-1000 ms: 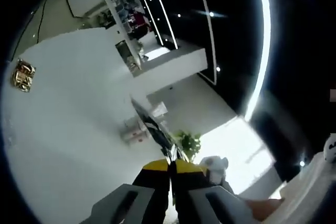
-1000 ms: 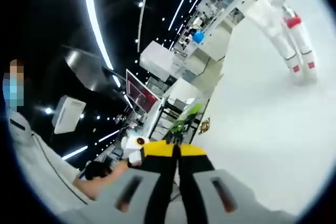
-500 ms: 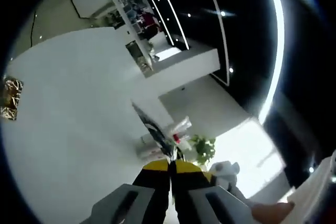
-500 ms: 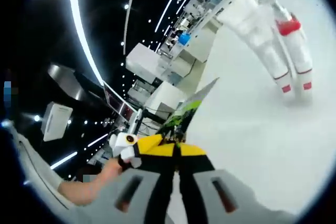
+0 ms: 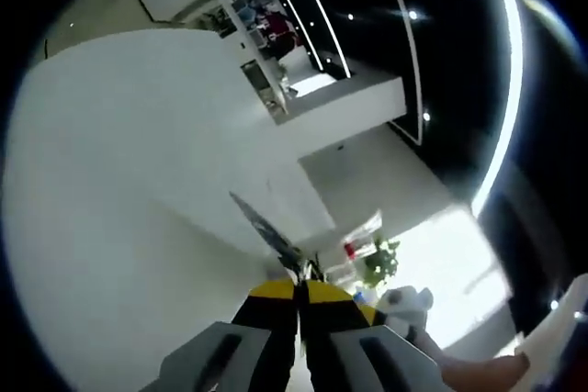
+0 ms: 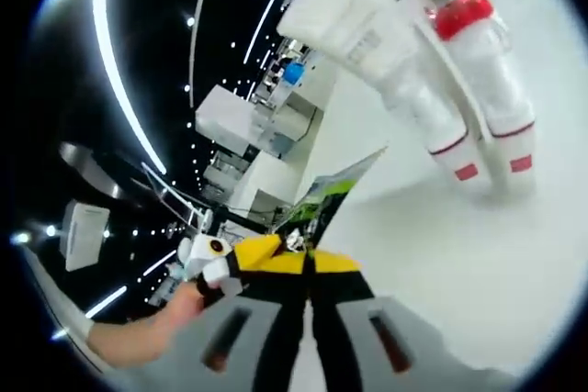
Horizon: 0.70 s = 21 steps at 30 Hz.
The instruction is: Arrange the skincare products in the storage area until every visible bottle or jar stands upright without overlapping.
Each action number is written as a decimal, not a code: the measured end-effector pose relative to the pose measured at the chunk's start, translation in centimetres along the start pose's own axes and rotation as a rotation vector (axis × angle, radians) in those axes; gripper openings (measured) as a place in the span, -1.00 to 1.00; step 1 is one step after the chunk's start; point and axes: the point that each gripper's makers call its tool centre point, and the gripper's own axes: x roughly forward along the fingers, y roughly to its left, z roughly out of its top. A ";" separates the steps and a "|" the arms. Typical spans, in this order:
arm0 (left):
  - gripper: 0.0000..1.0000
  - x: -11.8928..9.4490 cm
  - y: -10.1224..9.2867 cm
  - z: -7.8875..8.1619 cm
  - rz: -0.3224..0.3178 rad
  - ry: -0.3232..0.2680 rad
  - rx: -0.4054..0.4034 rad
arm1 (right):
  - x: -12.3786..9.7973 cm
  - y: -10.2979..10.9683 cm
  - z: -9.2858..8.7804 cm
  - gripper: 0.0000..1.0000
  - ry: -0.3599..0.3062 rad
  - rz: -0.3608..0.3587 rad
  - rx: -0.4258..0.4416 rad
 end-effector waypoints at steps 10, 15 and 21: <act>-0.99 3.0 1.5 0.4 0.003 0.015 -0.008 | 0.7 -2.9 1.9 -0.98 -0.075 -0.051 0.022; -0.98 4.2 3.1 -0.6 0.035 0.049 -0.025 | 0.7 -5.0 1.4 -0.98 -0.062 -0.113 0.102; -0.93 4.2 4.4 -1.8 0.107 0.084 -0.099 | 0.7 -6.6 0.3 -0.97 -0.057 -0.140 0.157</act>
